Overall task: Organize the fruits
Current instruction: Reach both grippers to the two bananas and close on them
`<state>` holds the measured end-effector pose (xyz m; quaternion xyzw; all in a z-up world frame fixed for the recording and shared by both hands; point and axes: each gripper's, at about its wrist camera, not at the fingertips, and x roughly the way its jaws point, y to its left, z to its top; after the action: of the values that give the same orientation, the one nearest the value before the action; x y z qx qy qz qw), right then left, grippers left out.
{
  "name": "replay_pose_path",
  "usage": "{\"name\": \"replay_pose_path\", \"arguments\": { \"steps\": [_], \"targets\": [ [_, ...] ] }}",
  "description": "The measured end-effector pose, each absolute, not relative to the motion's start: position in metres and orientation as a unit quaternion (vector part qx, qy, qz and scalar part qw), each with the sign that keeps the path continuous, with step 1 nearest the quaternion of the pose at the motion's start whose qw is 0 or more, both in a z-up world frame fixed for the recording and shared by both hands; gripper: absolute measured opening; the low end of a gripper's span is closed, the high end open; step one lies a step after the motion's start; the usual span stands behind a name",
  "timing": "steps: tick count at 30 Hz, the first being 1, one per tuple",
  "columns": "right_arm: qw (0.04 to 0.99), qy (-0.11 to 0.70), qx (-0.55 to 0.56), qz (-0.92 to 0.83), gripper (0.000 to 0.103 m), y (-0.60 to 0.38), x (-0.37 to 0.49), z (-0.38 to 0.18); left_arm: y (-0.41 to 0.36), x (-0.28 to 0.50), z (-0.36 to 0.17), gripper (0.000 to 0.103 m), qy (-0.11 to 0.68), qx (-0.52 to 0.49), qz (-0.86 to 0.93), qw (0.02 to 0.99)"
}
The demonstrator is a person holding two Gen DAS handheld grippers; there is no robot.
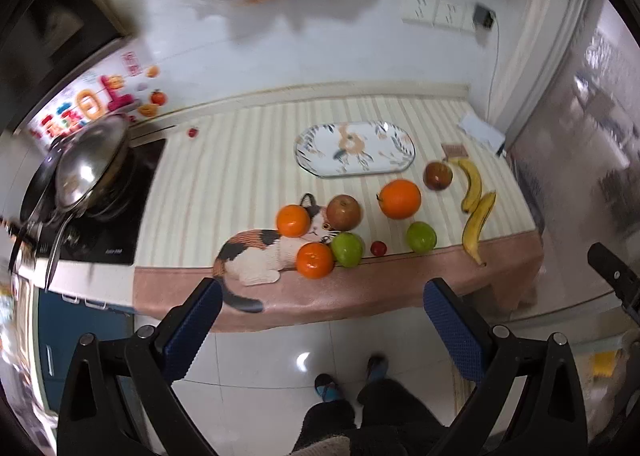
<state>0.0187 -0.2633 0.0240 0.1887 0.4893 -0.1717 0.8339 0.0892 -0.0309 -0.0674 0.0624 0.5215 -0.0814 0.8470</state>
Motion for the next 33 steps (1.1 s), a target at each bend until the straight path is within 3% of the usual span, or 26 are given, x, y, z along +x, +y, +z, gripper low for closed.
{"name": "replay_pose_path", "arguments": {
  "steps": [6, 13, 18, 21, 22, 31, 33],
  "targets": [
    [0.792, 0.527, 0.240, -0.193, 0.102, -0.336, 0.062, -0.076, -0.084, 0.143, -0.113, 0.103, 0.554, 0.091, -0.087, 0.823],
    [0.728, 0.597, 0.289, -0.174, 0.080, -0.397, 0.138, -0.227, -0.157, 0.214, -0.172, 0.102, 0.598, 0.127, -0.078, 0.787],
    [0.688, 0.640, 0.305, -0.151, 0.072, -0.406, 0.173, -0.298, -0.208, 0.252, -0.201, 0.102, 0.622, 0.155, -0.083, 0.763],
    [0.694, 0.646, 0.282, -0.145, 0.059, -0.398, 0.180, -0.310, -0.240, 0.272, -0.210, 0.102, 0.627, 0.168, -0.095, 0.755],
    [0.699, 0.649, 0.267, -0.138, 0.046, -0.395, 0.182, -0.311, -0.251, 0.278, -0.211, 0.102, 0.627, 0.173, -0.100, 0.753],
    [0.690, 0.642, 0.293, -0.159, 0.038, -0.451, 0.170, -0.307, -0.350, 0.336, -0.242, 0.102, 0.668, 0.150, -0.168, 0.710],
    [0.689, 0.637, 0.300, -0.173, 0.038, -0.471, 0.168, -0.303, -0.373, 0.346, -0.256, 0.098, 0.679, 0.154, -0.176, 0.696]
  ]
}}
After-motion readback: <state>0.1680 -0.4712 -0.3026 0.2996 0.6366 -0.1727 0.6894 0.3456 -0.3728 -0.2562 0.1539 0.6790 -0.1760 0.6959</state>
